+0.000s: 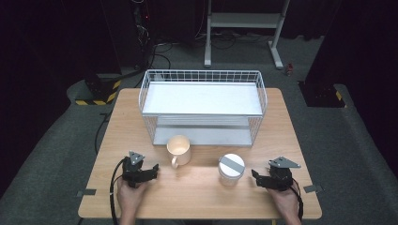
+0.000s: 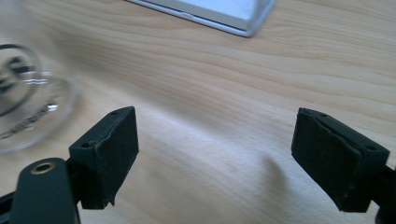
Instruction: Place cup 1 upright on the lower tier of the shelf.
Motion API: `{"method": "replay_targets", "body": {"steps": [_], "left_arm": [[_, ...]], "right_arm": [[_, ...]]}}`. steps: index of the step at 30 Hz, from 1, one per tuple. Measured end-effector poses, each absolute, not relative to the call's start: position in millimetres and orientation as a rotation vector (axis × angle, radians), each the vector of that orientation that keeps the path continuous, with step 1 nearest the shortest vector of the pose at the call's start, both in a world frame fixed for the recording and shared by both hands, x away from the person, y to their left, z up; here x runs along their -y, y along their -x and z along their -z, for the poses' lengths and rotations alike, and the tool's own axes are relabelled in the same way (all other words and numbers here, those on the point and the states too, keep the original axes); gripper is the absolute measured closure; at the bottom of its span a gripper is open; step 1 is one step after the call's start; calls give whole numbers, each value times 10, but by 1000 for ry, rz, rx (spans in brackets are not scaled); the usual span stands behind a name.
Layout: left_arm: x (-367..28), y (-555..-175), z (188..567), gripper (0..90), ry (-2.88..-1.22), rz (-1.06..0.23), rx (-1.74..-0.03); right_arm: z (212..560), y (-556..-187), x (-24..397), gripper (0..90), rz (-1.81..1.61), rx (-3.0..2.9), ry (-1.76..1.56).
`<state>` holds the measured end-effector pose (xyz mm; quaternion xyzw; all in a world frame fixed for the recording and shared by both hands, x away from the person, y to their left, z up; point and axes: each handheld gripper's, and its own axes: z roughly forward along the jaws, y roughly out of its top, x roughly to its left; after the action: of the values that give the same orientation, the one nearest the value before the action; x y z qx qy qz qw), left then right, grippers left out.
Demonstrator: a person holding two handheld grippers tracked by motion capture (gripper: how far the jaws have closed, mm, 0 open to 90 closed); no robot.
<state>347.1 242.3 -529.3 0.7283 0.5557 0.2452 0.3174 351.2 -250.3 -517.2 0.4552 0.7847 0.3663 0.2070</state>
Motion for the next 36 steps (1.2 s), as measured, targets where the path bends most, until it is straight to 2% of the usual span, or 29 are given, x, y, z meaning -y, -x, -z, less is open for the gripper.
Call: {"method": "replay_targets", "body": {"steps": [25,36], "left_arm": [[-2423,-3471,5293,154,-1917,-645,-1462],[-2424,-3471,5293,154,-1917,-646,-1461]], "right_arm": [[5114,-3124,2229,143,-1162,-2328,-1057],[5090,-3130,2044,126,-1218,-2359,-965]]}}
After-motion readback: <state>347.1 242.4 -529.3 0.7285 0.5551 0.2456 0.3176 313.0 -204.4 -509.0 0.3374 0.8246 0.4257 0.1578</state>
